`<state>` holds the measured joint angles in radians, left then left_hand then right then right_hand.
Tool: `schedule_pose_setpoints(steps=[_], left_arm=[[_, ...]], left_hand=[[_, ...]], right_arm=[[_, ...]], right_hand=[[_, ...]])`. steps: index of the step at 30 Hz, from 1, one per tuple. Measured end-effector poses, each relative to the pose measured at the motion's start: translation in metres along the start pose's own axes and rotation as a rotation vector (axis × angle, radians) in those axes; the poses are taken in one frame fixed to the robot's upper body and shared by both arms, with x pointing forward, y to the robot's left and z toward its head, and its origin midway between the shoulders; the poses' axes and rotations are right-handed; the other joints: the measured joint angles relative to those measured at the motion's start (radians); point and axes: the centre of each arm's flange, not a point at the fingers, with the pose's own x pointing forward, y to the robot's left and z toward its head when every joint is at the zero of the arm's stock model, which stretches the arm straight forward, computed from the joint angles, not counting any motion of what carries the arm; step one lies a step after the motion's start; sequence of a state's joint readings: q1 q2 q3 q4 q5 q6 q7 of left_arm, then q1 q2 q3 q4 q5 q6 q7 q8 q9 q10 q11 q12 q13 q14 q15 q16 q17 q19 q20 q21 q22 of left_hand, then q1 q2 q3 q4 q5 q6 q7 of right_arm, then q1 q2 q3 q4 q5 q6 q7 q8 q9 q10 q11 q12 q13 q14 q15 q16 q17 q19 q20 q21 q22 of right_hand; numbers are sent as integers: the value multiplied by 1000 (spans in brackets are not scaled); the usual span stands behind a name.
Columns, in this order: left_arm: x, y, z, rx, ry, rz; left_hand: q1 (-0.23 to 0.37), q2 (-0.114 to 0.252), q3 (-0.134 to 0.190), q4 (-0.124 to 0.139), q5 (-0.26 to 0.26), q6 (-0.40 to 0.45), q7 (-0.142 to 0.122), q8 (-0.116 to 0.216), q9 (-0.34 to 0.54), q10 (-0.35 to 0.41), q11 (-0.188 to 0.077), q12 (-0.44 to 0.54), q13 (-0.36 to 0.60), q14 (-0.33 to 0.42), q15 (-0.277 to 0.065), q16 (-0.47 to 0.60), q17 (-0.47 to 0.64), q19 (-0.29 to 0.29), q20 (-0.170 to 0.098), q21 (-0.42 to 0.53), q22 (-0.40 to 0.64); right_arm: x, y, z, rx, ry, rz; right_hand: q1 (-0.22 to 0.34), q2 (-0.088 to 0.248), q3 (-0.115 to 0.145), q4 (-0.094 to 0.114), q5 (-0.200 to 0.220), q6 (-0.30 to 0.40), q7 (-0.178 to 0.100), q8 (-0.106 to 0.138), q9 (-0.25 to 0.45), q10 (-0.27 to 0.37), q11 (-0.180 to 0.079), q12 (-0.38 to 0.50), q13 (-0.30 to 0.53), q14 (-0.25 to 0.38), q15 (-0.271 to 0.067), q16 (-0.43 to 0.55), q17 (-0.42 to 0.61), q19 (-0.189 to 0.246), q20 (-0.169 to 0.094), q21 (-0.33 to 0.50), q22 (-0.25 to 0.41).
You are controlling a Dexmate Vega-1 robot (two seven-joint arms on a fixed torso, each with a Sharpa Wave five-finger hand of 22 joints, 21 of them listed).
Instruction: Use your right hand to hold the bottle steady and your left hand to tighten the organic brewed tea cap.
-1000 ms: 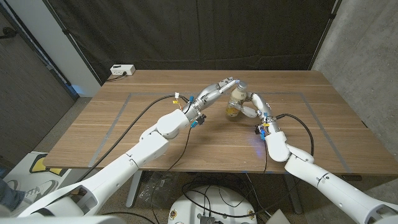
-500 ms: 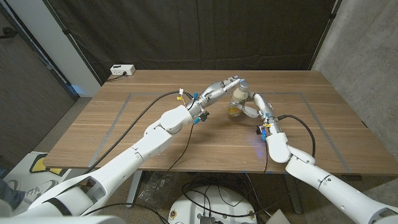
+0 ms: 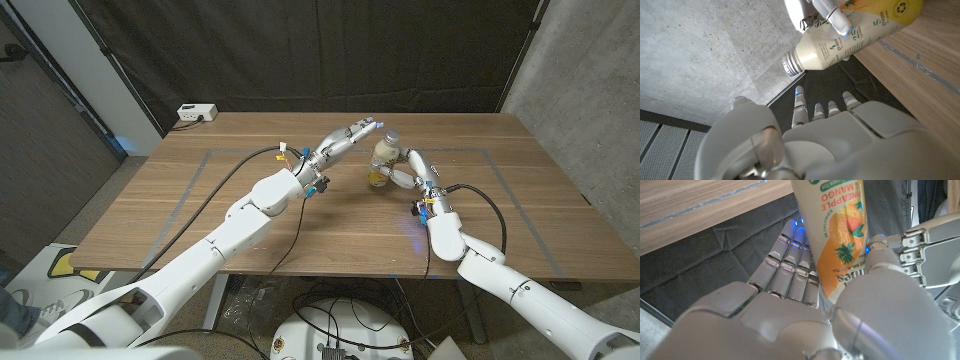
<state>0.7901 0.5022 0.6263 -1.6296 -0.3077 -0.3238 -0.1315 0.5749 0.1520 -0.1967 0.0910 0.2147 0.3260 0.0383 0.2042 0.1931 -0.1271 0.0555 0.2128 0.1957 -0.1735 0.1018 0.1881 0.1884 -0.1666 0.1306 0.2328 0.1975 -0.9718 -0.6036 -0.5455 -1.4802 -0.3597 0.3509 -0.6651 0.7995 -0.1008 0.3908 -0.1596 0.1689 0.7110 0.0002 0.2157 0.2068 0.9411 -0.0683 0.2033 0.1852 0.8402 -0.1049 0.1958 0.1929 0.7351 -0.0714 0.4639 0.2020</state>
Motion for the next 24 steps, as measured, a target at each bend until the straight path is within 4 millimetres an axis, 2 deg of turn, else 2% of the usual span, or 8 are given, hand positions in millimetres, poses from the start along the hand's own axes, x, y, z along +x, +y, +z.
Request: schedule_pose_setpoints(steps=[8,24], left_arm=[[-13,-1,1,3,14,38],[-22,-5,3,75,40,71]], left_hand=[[0,0,0,0,0,16,16,7,0,0,0,0,0,0,0,0,0,0,0,0,0],[0,0,4,4,0,15,15,7,0,0,0,0,0,0,0,0,0,0,0,0,0]], right_arm=[[3,4,0,4,0,8],[7,10,3,11,-10,20]], right_hand=[[0,0,0,0,-1,0,0,-1,0,0,0,0,0,0,0,0,0,-2,-2,0,0],[2,-2,0,0,-1,0,0,-1,0,0,0,0,-2,0,0,0,0,-2,-2,0,0]])
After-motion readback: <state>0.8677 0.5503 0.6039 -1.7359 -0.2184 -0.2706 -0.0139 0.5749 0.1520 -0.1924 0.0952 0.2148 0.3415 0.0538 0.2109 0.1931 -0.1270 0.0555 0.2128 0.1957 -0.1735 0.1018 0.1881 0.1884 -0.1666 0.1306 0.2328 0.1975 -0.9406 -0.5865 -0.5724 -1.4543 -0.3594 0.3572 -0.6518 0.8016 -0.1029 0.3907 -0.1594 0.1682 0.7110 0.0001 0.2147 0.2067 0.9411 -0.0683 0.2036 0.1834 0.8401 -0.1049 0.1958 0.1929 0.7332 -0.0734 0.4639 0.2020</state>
